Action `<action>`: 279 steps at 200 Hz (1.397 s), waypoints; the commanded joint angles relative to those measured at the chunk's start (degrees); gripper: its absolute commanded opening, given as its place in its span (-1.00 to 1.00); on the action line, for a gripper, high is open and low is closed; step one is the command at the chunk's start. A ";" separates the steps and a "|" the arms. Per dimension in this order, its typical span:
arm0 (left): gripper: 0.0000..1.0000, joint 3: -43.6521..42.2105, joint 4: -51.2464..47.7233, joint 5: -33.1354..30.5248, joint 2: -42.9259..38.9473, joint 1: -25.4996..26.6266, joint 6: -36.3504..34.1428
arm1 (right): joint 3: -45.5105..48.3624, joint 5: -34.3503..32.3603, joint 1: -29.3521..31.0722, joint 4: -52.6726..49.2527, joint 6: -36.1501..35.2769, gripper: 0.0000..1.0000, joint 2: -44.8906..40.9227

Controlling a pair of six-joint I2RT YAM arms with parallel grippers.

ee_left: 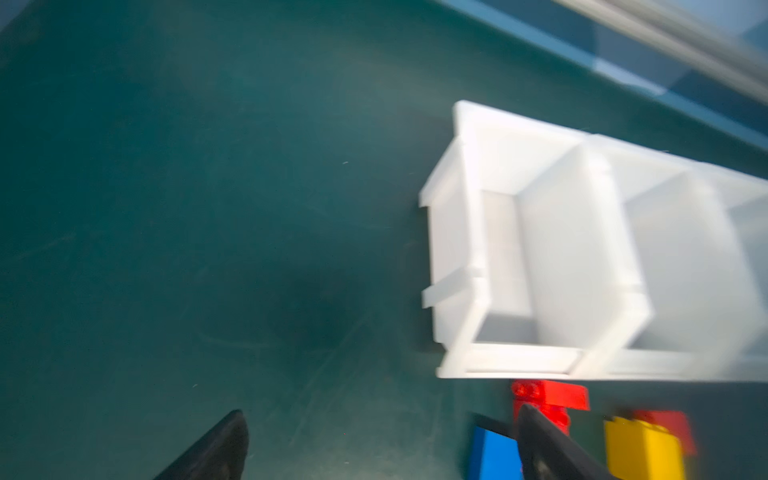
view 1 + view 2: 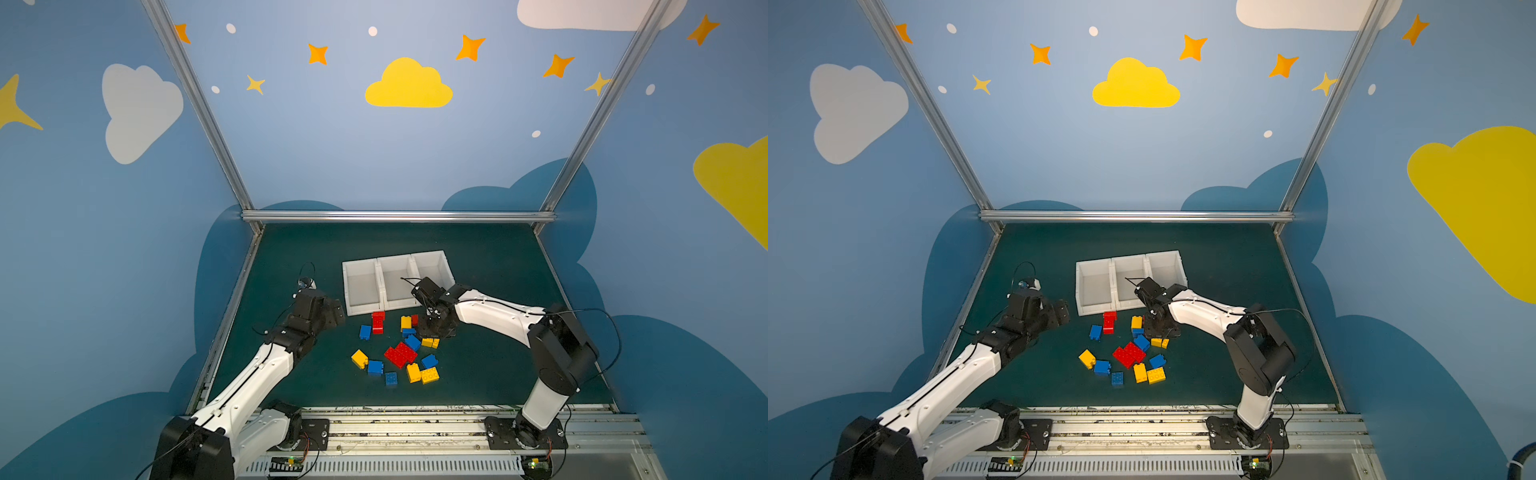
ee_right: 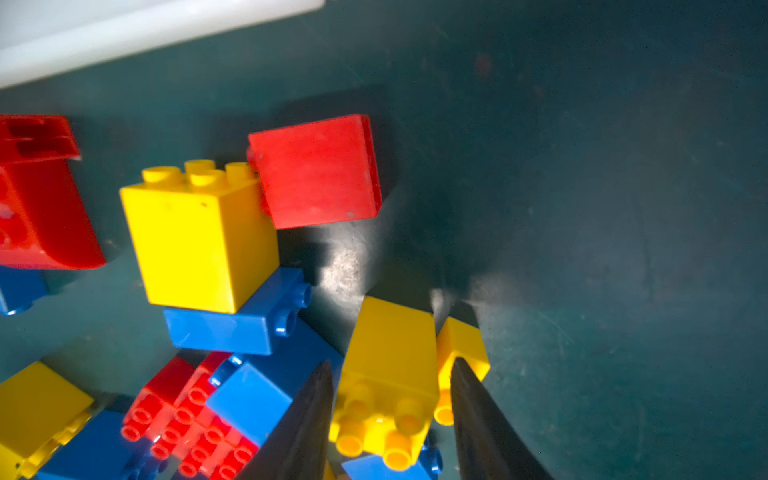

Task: Sort the legos into containers by color
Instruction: 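Grasp the small yellow brick with the right gripper while the left arm advances, then carry the yellow brick with the right gripper into the farthest compartment and release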

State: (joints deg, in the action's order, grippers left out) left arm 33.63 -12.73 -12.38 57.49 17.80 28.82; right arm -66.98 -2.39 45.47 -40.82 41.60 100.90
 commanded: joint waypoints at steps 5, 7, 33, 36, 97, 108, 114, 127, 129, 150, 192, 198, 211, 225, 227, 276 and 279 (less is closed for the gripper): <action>0.99 0.56 1.09 6.60 -2.36 0.10 -3.36 | -1.49 0.28 -0.12 -1.11 0.30 -0.18 0.87; 0.99 0.61 1.05 6.89 -2.38 0.12 -3.69 | -1.44 0.35 -0.12 -1.04 0.31 -0.19 0.92; 0.99 0.50 0.77 8.19 -2.38 0.22 -4.73 | -1.65 0.64 -0.12 -0.91 -0.10 -0.30 0.49; 0.99 0.48 0.78 8.31 -2.36 0.11 -4.76 | -1.69 0.64 -0.12 -0.93 -0.18 -0.31 0.40; 0.99 0.56 0.76 12.45 -2.57 0.15 -5.22 | -10.34 -1.29 -4.59 -5.64 -8.76 -0.36 -3.93; 0.99 0.34 1.17 13.44 -2.40 0.21 -5.09 | -13.16 -1.80 -6.44 -6.23 -11.56 -0.36 -3.95; 0.99 0.23 1.41 14.01 -2.34 0.21 -5.05 | -14.84 -2.04 -7.54 -6.44 -13.24 -0.36 -3.65; 0.99 0.21 1.66 15.23 -2.03 0.19 -4.93 | -18.57 -2.18 -10.12 -7.35 -16.12 -0.36 -2.16; 0.99 0.28 1.66 15.38 -1.92 0.21 -4.92 | -19.12 -2.22 -10.44 -7.48 -16.51 -0.36 -1.88; 0.98 0.30 1.91 17.03 -1.69 0.37 -4.74 | -24.46 -1.43 -13.73 -8.31 -19.57 -0.36 1.89; 0.93 -0.14 2.97 20.46 -0.02 0.72 -3.72 | -31.93 0.19 -16.51 -8.98 -21.99 -0.35 10.52; 0.93 -0.14 3.05 20.92 0.30 0.82 -3.62 | -32.80 0.27 -16.64 -9.10 -22.26 -0.34 11.61; 0.91 -0.01 3.18 21.50 0.69 1.14 -3.59 | -34.44 0.22 -16.70 -9.36 -22.71 -0.33 13.70; 0.90 0.04 3.07 21.78 0.78 1.57 -3.51 | -35.45 0.02 -16.77 -9.37 -22.96 -0.33 15.27; 0.90 0.04 3.06 21.78 0.78 1.67 -3.56 | -35.51 0.00 -16.74 -9.37 -22.97 -0.33 15.42; 0.87 -0.23 3.05 22.13 1.38 3.51 -3.43 | -36.99 0.11 -16.90 -9.56 -22.27 0.11 17.40; 0.87 -0.23 3.06 22.14 1.38 3.51 -3.44 | -37.06 0.17 -16.85 -9.55 -22.29 0.14 17.27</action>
State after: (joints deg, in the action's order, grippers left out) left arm 33.63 -10.17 8.75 58.26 20.73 25.30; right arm -101.78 -2.39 28.71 -49.06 19.29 118.21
